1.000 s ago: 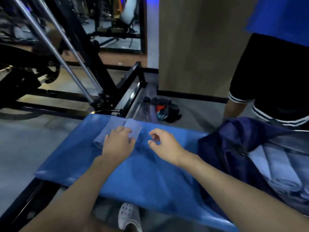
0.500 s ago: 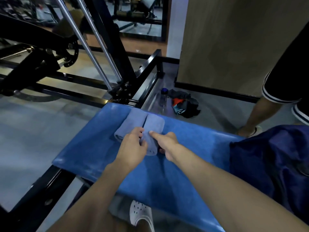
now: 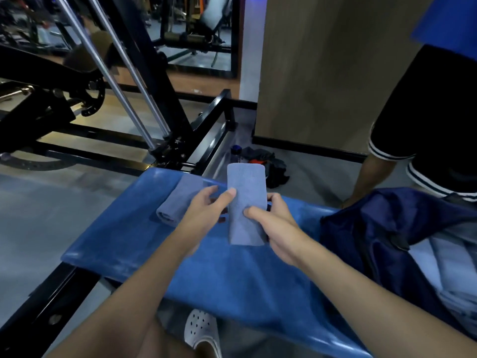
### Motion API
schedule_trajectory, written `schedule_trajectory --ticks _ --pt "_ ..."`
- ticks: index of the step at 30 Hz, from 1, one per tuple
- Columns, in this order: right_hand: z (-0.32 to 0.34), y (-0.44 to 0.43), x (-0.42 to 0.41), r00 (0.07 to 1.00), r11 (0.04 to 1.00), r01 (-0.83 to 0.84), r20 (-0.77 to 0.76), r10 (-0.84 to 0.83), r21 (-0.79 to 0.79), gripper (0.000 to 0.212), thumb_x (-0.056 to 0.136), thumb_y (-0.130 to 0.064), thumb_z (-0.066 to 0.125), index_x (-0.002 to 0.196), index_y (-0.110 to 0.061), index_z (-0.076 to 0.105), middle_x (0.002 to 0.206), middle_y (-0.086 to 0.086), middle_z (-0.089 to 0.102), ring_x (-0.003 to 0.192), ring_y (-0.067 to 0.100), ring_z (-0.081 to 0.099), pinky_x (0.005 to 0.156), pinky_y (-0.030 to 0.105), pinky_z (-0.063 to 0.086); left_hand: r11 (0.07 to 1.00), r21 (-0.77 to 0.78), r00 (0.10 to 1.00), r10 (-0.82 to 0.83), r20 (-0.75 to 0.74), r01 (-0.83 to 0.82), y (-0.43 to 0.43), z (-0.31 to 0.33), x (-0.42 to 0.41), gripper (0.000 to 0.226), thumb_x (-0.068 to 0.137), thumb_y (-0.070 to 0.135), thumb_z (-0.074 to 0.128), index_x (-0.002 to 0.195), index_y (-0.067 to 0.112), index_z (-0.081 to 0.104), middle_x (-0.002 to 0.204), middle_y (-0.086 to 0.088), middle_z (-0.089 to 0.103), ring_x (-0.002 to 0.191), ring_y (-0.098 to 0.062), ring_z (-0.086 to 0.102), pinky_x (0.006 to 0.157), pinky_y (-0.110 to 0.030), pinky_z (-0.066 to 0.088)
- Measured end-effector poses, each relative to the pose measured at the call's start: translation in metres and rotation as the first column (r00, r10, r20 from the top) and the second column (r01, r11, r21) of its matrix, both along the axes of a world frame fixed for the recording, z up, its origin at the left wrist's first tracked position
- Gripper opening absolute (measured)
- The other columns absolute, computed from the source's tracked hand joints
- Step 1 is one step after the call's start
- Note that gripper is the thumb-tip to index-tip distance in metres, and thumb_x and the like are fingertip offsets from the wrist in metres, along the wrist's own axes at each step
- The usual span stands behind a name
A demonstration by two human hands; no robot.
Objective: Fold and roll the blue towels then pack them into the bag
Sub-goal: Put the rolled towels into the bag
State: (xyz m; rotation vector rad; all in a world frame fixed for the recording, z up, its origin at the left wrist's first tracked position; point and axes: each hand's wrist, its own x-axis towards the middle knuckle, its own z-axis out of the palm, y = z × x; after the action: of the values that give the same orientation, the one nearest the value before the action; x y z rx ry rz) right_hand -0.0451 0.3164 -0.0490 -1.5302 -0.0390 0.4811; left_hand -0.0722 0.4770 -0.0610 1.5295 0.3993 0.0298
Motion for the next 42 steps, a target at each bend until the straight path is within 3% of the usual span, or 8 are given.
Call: schedule_trajectory --ticks 5,12,18,22,26,30,38,42 --pt "0.031 -0.065 -0.024 0.993 0.999 0.007 0.119 -0.013 0.047 0.039 0.084 -0.014 0.070 0.116 -0.022 0.049 0.114 -0.001 0.067 0.101 0.018 0.068 0.087 0.040 0.056 0.987 -0.103 0.975 -0.098 0.202 0.120 -0.057 0.041 -0.005 0.037 0.093 0.023 0.068 0.125 0.010 0.056 0.107 -0.008 0.075 0.097 -0.027 0.073 0.080 -0.042 0.060" --pt "0.064 -0.155 -0.057 0.898 0.974 0.170 0.384 -0.216 0.151 0.073 0.083 -0.017 0.075 0.141 -0.033 0.034 0.128 -0.014 0.058 0.113 0.002 0.061 0.087 0.028 0.055 0.964 0.066 0.906 -0.266 0.328 0.259 -0.151 0.092 -0.018 0.024 0.093 0.011 0.067 0.114 0.014 0.057 0.089 -0.011 0.076 0.079 -0.021 0.072 0.066 -0.040 0.061" --pt "0.070 -0.240 -0.084 0.805 0.938 0.339 0.494 -0.329 0.073 0.079 0.084 -0.019 0.075 0.142 -0.048 0.029 0.134 -0.006 0.056 0.119 0.012 0.058 0.099 0.044 0.051 0.839 0.497 0.777 -0.459 0.430 0.221 -0.229 0.104 -0.012 0.012 0.091 0.023 0.066 0.102 0.025 0.063 0.097 0.007 0.069 0.083 -0.006 0.066 0.075 -0.026 0.053" --pt "0.064 -0.291 -0.098 0.783 0.897 0.439 0.467 -0.411 0.053 0.073 0.087 -0.014 0.072 0.138 -0.049 0.032 0.130 -0.005 0.056 0.112 0.011 0.061 0.096 0.045 0.053 0.581 0.809 0.651 -0.649 0.394 0.090 -0.273 0.102 0.005 0.010 0.090 0.021 0.063 0.098 0.024 0.067 0.110 0.010 0.056 0.100 -0.006 0.054 0.092 -0.027 0.045" --pt "0.052 -0.326 -0.105 0.787 0.869 0.494 0.414 -0.458 0.025 0.071 0.086 -0.017 0.072 0.135 -0.051 0.033 0.127 -0.005 0.057 0.108 0.012 0.063 0.091 0.044 0.056 0.225 0.974 0.617 -0.769 0.171 0.010 -0.305 0.097 0.019 0.024 0.095 0.027 0.056 0.114 0.022 0.071 0.138 0.005 0.048 0.133 -0.015 0.035 0.109 -0.039 0.029" --pt "0.040 -0.343 -0.106 0.798 0.860 0.510 0.370 -0.476 0.005 0.073 0.086 -0.017 0.072 0.136 -0.050 0.031 0.130 -0.007 0.055 0.110 0.009 0.062 0.096 0.041 0.054 0.044 0.999 0.616 -0.787 0.045 -0.017 -0.318 0.087 0.032 0.037 0.097 0.031 0.051 0.131 0.021 0.061 0.146 0.009 0.044 0.138 -0.013 0.030 0.108 -0.037 0.022" --pt "0.027 -0.342 -0.081 0.862 0.893 0.446 0.290 -0.415 -0.049 0.072 0.086 -0.020 0.072 0.139 -0.046 0.030 0.128 -0.013 0.053 0.106 0.005 0.062 0.086 0.027 0.055 0.106 0.977 0.636 -0.745 0.202 -0.187 -0.317 0.083 0.045 0.069 0.084 0.033 0.071 0.144 0.014 0.043 0.155 0.003 0.035 0.142 -0.013 0.028 0.106 -0.040 0.029" --pt "0.019 -0.333 -0.053 0.849 0.862 0.506 0.171 -0.501 0.015 0.066 0.086 -0.018 0.071 0.137 -0.040 0.035 0.126 -0.006 0.055 0.107 0.017 0.063 0.090 0.041 0.056 0.037 0.989 0.706 -0.697 0.130 -0.145 -0.312 0.072 0.045 0.096 0.072 0.038 0.079 0.150 0.010 0.032 0.162 0.001 0.022 0.147 -0.016 0.021 0.110 -0.046 0.029"
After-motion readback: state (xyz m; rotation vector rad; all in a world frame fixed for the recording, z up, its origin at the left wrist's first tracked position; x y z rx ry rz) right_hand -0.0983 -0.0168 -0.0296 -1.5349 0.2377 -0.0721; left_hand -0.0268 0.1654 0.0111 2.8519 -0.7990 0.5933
